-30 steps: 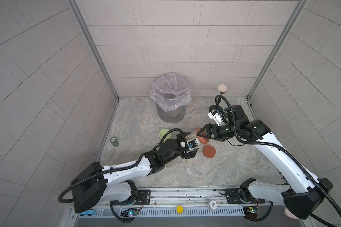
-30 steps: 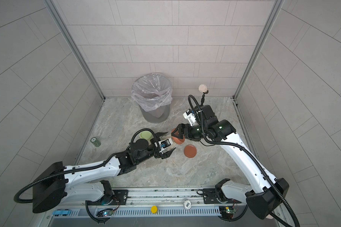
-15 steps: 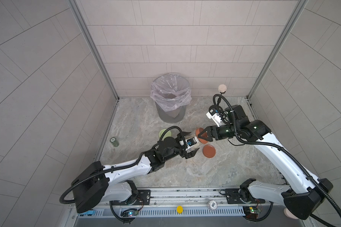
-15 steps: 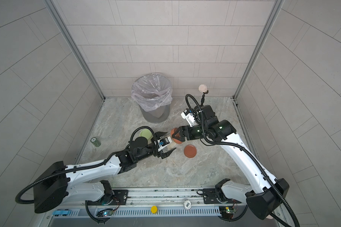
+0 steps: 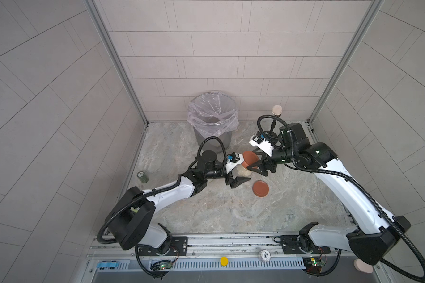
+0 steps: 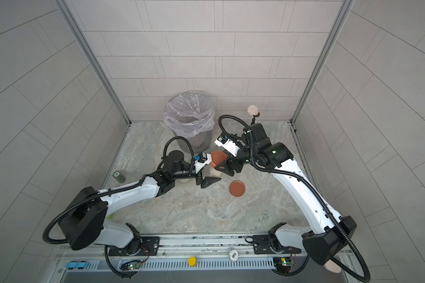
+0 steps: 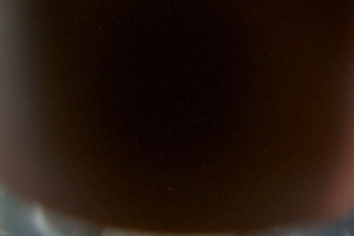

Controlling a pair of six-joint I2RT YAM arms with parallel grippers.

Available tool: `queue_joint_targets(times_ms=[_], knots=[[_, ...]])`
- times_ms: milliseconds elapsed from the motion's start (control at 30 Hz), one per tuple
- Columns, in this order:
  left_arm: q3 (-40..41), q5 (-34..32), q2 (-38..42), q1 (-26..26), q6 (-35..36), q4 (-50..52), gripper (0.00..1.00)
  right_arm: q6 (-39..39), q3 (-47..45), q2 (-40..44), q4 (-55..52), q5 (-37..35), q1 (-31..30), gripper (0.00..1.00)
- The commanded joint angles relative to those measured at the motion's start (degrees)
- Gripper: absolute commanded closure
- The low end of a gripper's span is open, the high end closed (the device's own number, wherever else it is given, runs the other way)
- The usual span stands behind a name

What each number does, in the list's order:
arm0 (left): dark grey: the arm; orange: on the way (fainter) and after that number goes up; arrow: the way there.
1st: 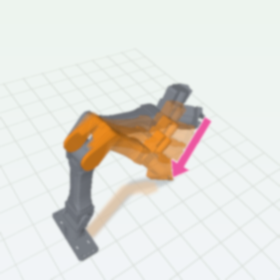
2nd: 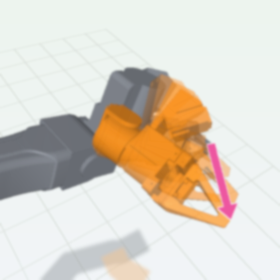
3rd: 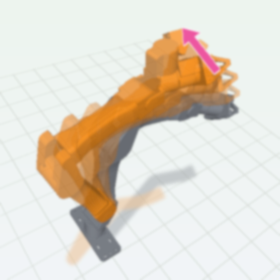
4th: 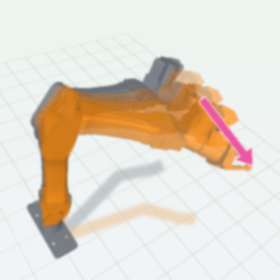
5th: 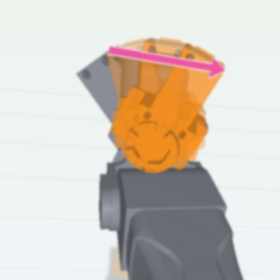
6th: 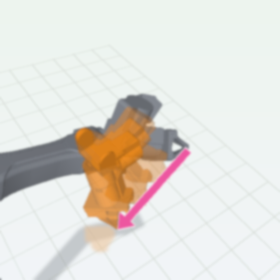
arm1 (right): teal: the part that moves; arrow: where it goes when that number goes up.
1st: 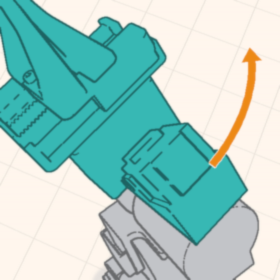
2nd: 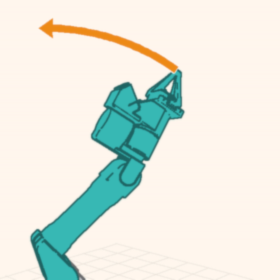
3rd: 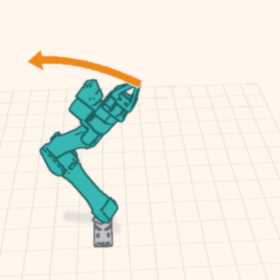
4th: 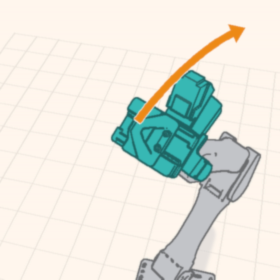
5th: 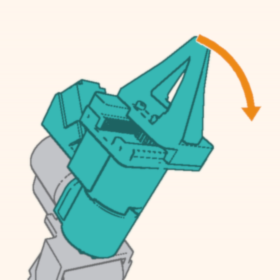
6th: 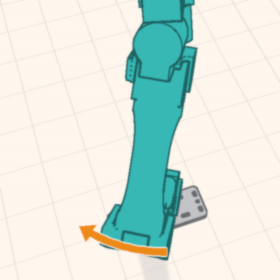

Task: Empty moldy rice from jars
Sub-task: Unscrew the lid from the jar.

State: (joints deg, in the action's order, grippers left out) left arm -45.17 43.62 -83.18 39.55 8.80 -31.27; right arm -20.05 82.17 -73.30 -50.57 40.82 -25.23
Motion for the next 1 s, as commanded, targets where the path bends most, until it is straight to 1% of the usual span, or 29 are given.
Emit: queue_joint_targets(times_ms=[0, 67, 233, 267, 367, 467, 633, 700, 833, 900, 967], knots=[[-5.8, 0.7, 2.2, -0.7, -4.6, -11.6, 1.00, -11.1, -0.9, -1.8, -13.1, 1.7, -1.8, 0.34], [-5.7, 0.3, 2.6, -0.7, -4.4, -11.4, 1.00, -12.1, -0.9, -1.6, -13.0, 2.1, -1.7, 0.32], [-4.4, -1.2, 4.1, -0.7, -4.1, -10.7, 1.00, -12.0, -1.3, -0.5, -10.8, 0.6, -0.9, 0.27], [-4.1, -1.5, 4.4, -0.8, -4.0, -10.6, 1.00, -11.9, -1.3, -0.2, -10.6, 0.8, -0.6, 0.26], [-3.4, -1.9, 5.2, -0.7, -3.9, -10.3, 1.00, -11.2, -1.8, 0.3, -8.8, 2.4, -0.3, 0.16], [-3.3, -1.9, 5.4, -0.7, -4.0, -10.4, 1.00, -10.2, -2.2, 0.5, -6.9, 3.9, -0.4, 0.13], [-2.9, -1.9, 6.5, -0.7, -4.3, -10.4, 1.00, -9.7, -1.7, -0.8, -6.1, 2.9, 0.2, 0.16], [-2.5, -1.6, 7.1, -0.7, -4.2, -10.1, 1.00, -10.4, -1.7, -0.7, -6.2, 4.8, 0.7, 0.16], [-1.9, -0.1, 7.7, -0.7, -3.8, -7.9, 1.00, -14.0, -0.2, -0.2, -8.2, 10.1, 1.0, 0.16], [-1.1, 0.3, 8.4, -0.8, -4.0, -7.5, 1.00, -14.7, 1.8, -0.7, -9.7, 10.6, 1.0, 0.17], [-0.2, 0.7, 9.1, -0.7, -4.4, -7.3, 1.00, -19.2, 4.1, -1.9, -13.6, 10.7, 1.0, 0.19]])
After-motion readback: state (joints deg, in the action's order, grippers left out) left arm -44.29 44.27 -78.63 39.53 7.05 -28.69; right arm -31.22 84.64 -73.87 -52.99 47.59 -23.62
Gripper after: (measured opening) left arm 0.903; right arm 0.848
